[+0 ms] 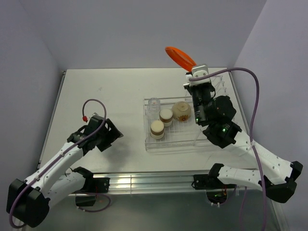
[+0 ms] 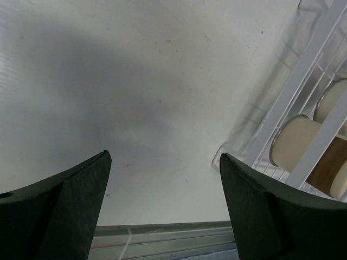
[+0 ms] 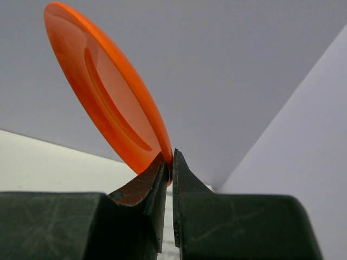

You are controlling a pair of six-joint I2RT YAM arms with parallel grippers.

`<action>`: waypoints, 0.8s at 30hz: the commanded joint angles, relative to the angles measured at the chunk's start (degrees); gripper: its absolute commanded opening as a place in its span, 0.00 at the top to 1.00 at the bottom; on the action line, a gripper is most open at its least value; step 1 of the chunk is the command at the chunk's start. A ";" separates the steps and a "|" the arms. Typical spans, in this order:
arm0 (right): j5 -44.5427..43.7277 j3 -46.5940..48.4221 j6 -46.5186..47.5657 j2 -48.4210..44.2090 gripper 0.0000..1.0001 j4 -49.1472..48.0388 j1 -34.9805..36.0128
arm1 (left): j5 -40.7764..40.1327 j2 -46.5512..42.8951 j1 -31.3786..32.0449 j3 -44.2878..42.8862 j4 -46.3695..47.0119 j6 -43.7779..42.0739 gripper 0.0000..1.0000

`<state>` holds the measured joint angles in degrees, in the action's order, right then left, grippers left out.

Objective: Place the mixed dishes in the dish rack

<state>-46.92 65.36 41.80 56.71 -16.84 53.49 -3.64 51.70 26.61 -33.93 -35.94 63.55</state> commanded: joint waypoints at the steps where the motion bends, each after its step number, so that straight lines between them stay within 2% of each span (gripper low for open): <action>1: 11.37 3.10 6.36 -1.69 1.00 -1.00 -6.37 | 4.16 2.26 -0.07 -0.43 5.44 -2.99 0.12; 5: 20.80 4.15 11.01 -1.43 1.00 4.88 -12.62 | 6.70 4.28 -0.07 -0.26 6.94 -4.48 0.13; 8: 26.85 8.36 14.26 0.41 1.00 13.21 -17.80 | 8.47 5.42 -0.07 0.53 9.22 -4.92 0.13; 9: 27.40 10.64 15.32 1.55 1.00 20.37 -19.03 | 9.34 6.12 0.02 0.62 9.57 -5.10 0.14; 13: 29.60 21.18 18.84 6.48 1.00 33.76 -23.52 | 10.84 8.14 -0.07 0.54 11.33 -6.07 0.14; 20: 38.73 29.55 25.25 8.24 1.00 49.43 -31.07 | 13.30 12.28 0.02 0.89 14.67 -7.56 0.14; 24: 45.15 32.71 26.84 9.38 1.00 55.15 -38.53 | 13.57 14.12 0.11 0.97 15.20 -8.53 0.15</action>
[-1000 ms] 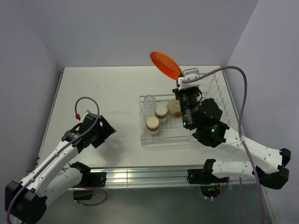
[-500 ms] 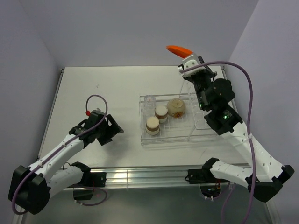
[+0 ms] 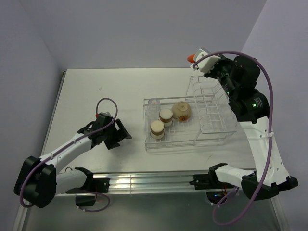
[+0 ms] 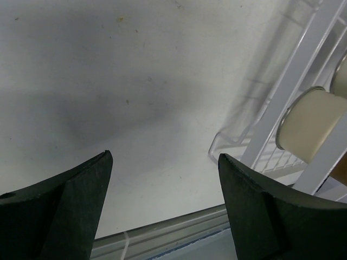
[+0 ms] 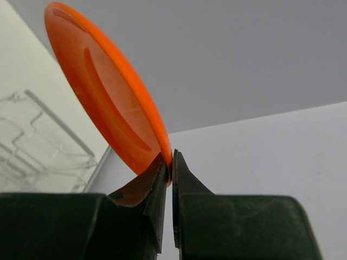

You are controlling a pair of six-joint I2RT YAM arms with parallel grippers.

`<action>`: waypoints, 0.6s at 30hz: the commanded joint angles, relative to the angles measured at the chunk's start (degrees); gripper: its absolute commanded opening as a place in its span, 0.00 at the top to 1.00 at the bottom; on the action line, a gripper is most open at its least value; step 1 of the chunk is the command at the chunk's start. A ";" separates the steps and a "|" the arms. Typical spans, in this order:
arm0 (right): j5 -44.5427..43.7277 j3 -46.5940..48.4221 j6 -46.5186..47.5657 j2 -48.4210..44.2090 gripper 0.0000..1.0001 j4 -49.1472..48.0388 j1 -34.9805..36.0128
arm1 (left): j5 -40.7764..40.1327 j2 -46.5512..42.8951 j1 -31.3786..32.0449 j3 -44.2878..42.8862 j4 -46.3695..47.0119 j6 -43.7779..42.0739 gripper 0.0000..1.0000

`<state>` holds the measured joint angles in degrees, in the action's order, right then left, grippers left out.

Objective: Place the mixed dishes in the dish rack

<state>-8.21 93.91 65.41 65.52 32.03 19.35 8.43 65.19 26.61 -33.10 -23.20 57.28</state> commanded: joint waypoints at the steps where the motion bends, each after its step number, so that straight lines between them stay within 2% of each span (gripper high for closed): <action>1: 8.89 6.35 3.67 1.36 1.00 8.90 -5.63 | 1.51 1.42 0.02 0.06 2.46 -2.78 0.15; 4: 13.11 10.75 4.47 3.64 1.00 12.95 -8.88 | 1.94 2.66 0.02 -0.38 2.20 -3.66 0.15; 10: 14.53 17.35 3.59 9.45 1.00 19.99 -10.74 | 2.74 3.98 0.02 -0.56 2.81 -4.45 0.15; 18: 16.55 13.15 3.15 10.42 1.00 19.04 -13.20 | 5.28 6.44 0.11 2.25 6.59 -4.10 0.15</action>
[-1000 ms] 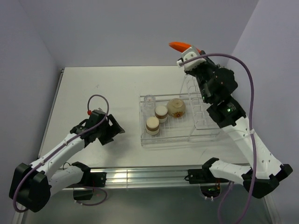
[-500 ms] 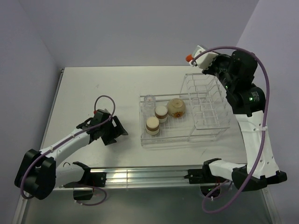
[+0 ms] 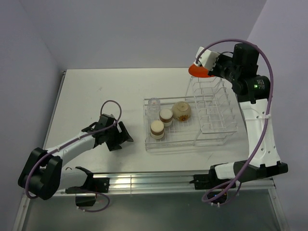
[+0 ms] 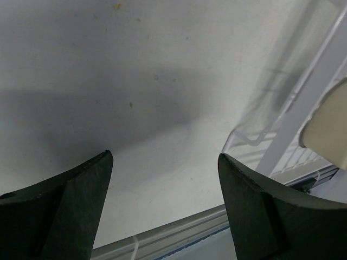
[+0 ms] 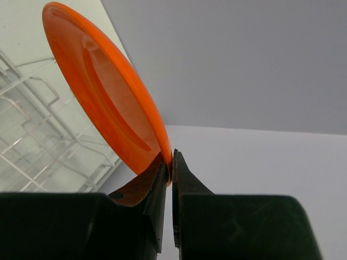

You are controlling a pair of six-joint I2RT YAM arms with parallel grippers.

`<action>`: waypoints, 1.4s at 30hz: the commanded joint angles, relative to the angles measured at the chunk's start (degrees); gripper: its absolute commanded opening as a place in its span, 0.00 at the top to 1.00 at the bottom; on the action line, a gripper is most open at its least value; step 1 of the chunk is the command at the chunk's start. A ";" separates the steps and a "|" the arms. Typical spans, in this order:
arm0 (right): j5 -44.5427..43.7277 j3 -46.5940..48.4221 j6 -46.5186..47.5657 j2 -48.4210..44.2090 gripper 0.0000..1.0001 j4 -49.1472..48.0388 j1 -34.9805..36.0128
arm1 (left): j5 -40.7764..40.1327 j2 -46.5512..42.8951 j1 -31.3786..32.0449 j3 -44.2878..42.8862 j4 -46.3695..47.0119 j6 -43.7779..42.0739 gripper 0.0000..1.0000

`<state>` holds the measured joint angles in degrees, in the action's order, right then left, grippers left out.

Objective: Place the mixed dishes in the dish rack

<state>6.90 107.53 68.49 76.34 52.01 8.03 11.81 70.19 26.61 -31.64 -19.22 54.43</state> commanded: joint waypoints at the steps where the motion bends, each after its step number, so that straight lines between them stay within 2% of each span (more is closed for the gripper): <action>1: 1.28 -1.61 -0.02 -0.40 1.00 -1.38 -2.23 | 1.81 1.61 0.02 0.79 2.61 -1.61 0.15; 27: 3.21 -6.71 -0.55 2.24 1.00 -7.00 -7.59 | 2.16 6.18 1.07 -1.76 3.23 -1.52 0.16; 42: 4.09 -4.78 -0.55 5.40 1.00 -7.80 -7.59 | 1.54 7.67 2.22 -3.17 3.14 -0.82 0.16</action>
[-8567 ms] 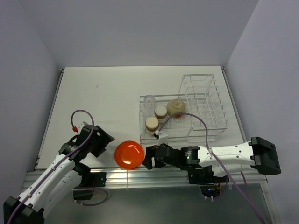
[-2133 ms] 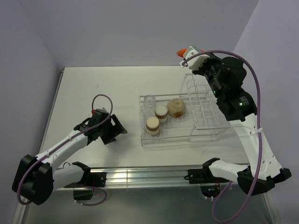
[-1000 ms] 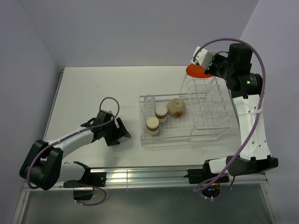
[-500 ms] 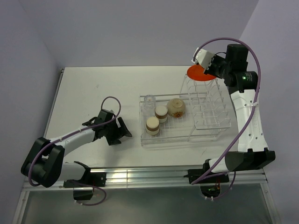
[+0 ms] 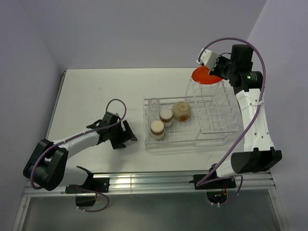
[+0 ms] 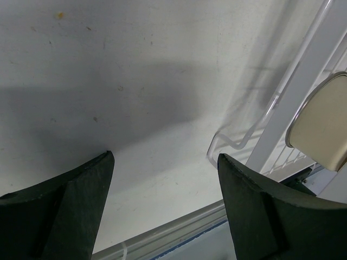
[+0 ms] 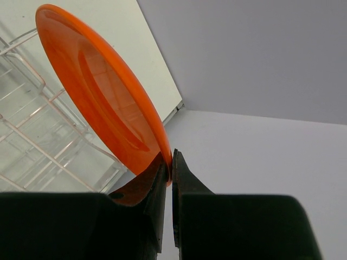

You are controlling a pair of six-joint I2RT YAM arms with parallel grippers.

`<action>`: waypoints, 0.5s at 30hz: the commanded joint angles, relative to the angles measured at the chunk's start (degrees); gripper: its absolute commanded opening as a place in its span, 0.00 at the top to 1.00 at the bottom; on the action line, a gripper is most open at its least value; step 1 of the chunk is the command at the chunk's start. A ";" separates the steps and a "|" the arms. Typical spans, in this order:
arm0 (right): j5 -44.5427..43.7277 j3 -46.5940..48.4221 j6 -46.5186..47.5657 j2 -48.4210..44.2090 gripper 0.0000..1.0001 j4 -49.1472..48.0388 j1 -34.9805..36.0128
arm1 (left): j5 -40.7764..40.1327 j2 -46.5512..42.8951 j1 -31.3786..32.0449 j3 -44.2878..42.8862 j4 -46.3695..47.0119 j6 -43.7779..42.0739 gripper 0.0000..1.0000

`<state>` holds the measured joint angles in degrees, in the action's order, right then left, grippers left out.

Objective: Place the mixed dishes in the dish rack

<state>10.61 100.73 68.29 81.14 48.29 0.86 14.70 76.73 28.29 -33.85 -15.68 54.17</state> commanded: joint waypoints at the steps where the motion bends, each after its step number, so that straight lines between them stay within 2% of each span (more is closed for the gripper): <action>1: 0.20 2.28 -0.44 0.68 1.00 -3.91 -0.42 | -1.08 1.40 0.53 -1.13 -0.40 -0.56 0.16; 12: -2.70 1.49 -2.72 1.74 1.00 -4.34 -0.42 | -1.25 2.02 1.06 -0.87 -0.22 -0.56 0.16; 13: -2.27 1.23 -3.33 1.48 0.89 -4.78 -0.42 | -1.25 2.02 1.06 -0.87 -0.23 -0.56 0.16; 15: -1.65 -0.61 -3.95 0.07 0.77 -7.41 -0.42 | -1.34 1.85 1.06 -0.78 -0.31 -0.38 0.16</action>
<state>9.89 100.71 66.54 82.48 47.70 0.86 14.74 77.62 28.86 -34.52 -15.53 54.26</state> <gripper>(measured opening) 0.210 0.844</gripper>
